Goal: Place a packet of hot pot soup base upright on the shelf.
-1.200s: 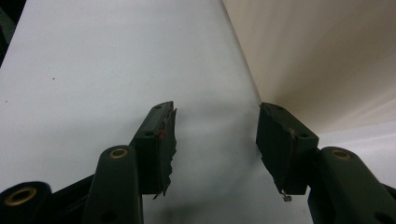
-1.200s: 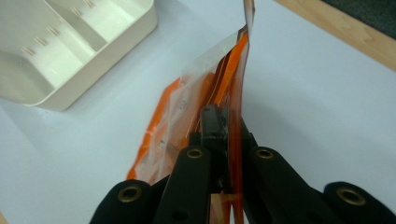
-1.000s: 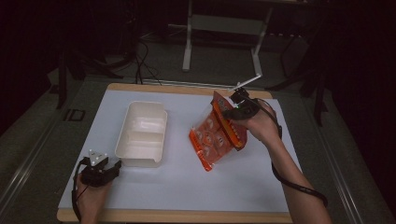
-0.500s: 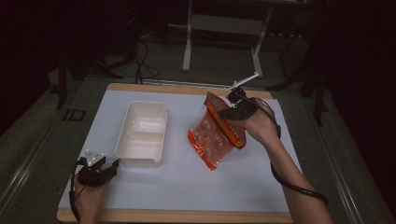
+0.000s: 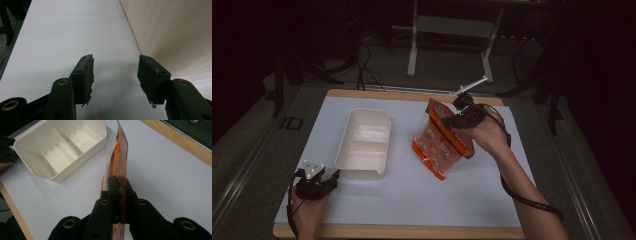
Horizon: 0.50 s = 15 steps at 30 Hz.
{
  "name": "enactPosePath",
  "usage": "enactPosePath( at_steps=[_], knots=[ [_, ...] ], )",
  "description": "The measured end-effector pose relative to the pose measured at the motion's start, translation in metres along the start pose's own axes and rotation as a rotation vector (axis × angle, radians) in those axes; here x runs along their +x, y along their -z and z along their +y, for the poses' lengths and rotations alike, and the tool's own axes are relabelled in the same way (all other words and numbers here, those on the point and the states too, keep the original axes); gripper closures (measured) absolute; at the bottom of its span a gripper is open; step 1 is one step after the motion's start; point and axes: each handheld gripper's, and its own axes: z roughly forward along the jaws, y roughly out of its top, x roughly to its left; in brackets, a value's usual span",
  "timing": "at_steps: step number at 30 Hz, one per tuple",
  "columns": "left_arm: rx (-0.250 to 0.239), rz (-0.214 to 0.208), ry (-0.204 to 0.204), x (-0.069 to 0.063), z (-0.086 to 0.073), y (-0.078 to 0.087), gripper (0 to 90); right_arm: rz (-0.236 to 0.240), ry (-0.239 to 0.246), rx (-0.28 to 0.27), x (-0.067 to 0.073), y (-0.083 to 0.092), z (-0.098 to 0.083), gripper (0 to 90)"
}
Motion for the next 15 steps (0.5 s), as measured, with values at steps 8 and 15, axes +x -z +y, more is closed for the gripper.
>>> enactPosePath(
  at_steps=[8,15],
  knots=[
    [-0.009,0.007,0.003,0.0005,-0.0001,0.0012,46.5,0.024,0.006,-0.011,0.0053,0.0016,0.0022,90.0],
    [-0.011,0.006,0.000,0.0000,0.0001,0.0015,46.3,0.035,0.012,-0.027,0.0091,0.0010,0.0052,90.0]
  ],
)
